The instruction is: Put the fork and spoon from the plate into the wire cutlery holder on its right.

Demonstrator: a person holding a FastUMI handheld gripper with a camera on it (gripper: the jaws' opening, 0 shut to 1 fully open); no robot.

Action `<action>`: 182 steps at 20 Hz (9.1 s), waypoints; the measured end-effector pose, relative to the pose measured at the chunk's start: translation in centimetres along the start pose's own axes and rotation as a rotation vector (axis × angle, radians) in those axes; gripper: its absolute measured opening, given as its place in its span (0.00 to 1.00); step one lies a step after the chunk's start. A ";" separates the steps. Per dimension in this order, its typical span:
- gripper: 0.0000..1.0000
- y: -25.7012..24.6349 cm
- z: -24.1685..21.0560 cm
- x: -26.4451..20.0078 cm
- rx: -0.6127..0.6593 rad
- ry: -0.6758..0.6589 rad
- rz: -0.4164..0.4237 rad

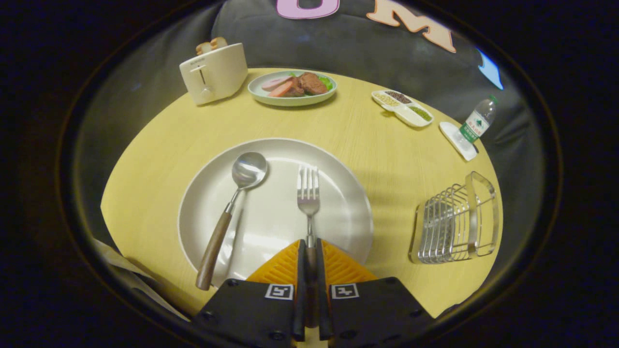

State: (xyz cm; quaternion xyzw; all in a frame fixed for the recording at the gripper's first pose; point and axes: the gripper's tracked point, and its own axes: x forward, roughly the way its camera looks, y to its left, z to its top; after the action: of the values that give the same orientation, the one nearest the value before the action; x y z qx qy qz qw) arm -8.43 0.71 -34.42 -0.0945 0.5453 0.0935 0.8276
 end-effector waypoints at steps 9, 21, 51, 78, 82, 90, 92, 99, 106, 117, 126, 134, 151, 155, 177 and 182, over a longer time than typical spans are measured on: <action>0.08 -1.1 1.1 -2.4 -0.021 0.009 0.015; 0.08 -7.9 4.1 -7.6 0.049 0.019 -0.026; 0.18 -17.3 1.5 -9.3 0.195 0.084 -0.156; 1.00 -4.1 12.7 -11.3 0.127 -0.547 -0.081; 1.00 -0.7 11.5 -9.3 0.091 -0.508 -0.035; 1.00 4.1 7.9 -4.6 0.013 -0.375 0.026; 1.00 4.7 6.8 -3.6 0.006 -0.338 0.033; 0.96 5.9 4.0 -0.5 -0.040 -0.222 0.039; 0.73 6.8 2.4 0.7 -0.052 -0.141 0.063; 0.11 7.1 1.5 0.9 -0.051 -0.078 0.082; 0.09 6.0 2.3 -1.4 -0.026 -0.032 0.129; 0.09 0.8 3.9 -4.4 -0.004 -0.016 0.082; 0.09 -11.8 6.4 -8.7 0.052 -0.031 -0.065; 0.09 -14.6 6.2 -9.5 0.082 -0.021 -0.097; 0.14 -19.2 1.0 -10.1 0.028 0.132 -0.110; 0.47 -19.3 2.0 -10.8 0.072 0.050 -0.120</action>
State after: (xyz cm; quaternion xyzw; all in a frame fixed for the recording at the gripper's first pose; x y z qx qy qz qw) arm -5.86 -17.92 -22.62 -0.0994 0.5621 0.0214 0.8208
